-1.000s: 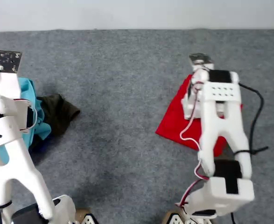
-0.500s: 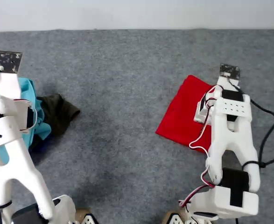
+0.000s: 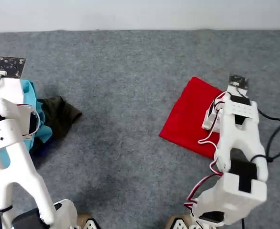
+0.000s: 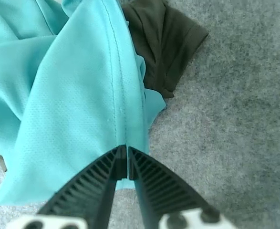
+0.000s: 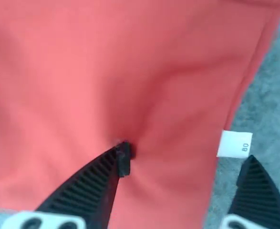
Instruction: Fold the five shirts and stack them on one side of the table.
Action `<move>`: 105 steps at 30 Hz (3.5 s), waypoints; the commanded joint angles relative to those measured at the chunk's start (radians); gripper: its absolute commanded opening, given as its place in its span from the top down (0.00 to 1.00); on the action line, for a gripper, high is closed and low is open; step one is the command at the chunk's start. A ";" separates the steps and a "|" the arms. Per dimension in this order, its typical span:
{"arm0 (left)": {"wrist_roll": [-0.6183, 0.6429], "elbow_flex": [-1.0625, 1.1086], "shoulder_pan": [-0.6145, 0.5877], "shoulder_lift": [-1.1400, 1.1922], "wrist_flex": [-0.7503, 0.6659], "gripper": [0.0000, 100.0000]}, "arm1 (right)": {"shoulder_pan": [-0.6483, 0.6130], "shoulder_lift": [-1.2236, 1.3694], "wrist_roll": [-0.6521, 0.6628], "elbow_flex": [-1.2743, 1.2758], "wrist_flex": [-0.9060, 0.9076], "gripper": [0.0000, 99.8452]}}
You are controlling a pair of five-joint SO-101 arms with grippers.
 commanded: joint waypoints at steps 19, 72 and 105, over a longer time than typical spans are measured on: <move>-0.006 -0.012 0.006 -0.034 0.003 0.98 | 0.036 0.295 0.157 -0.414 0.271 0.99; -0.006 -0.012 0.008 -0.035 0.005 0.98 | 0.337 0.604 0.626 -1.246 0.579 0.99; -0.006 -0.010 0.008 -0.035 0.000 0.98 | 0.378 0.664 0.643 -1.137 0.739 0.99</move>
